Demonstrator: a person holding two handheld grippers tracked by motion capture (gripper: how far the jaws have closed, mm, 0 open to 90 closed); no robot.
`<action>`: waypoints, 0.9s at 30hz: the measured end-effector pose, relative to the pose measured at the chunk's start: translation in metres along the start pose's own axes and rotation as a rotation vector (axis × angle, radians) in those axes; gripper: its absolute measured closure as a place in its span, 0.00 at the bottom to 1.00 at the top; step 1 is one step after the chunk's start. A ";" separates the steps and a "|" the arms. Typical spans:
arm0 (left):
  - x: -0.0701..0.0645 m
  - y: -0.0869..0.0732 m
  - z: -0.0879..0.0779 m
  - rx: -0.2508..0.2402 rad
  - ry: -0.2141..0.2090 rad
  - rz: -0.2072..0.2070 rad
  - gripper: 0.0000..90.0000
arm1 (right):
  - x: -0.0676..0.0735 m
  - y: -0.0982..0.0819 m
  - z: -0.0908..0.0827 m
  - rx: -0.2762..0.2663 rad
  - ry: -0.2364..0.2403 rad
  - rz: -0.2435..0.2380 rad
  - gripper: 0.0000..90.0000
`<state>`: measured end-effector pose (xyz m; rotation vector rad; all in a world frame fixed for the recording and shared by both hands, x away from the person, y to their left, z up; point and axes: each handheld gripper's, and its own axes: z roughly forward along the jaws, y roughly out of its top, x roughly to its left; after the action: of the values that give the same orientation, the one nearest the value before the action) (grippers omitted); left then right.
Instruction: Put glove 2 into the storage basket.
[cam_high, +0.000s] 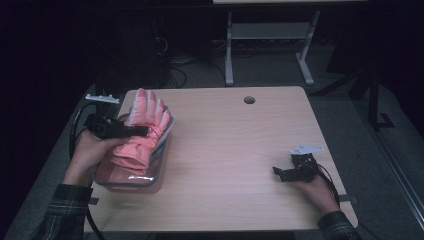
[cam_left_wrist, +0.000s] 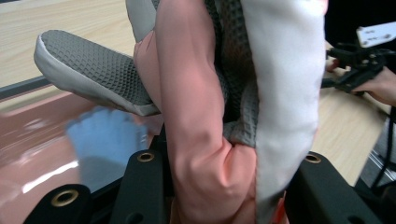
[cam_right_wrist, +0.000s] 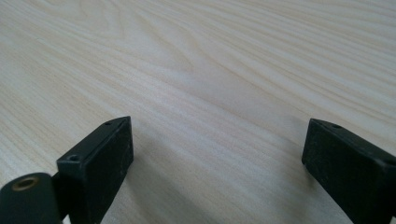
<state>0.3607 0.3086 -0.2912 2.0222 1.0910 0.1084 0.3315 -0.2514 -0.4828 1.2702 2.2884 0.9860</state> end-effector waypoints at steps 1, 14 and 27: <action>0.003 -0.002 -0.002 -0.002 0.009 -0.007 0.67 | 0.000 0.000 0.000 0.000 0.000 0.000 0.09; 0.040 -0.028 0.000 0.034 0.080 -0.092 0.67 | 0.000 0.000 0.000 -0.002 -0.002 -0.005 0.09; 0.055 -0.043 0.052 0.133 0.069 -0.129 0.66 | 0.000 0.000 0.000 0.000 0.000 -0.001 0.09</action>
<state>0.3887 0.3294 -0.3716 2.0722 1.2990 0.0403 0.3316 -0.2514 -0.4828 1.2689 2.2885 0.9860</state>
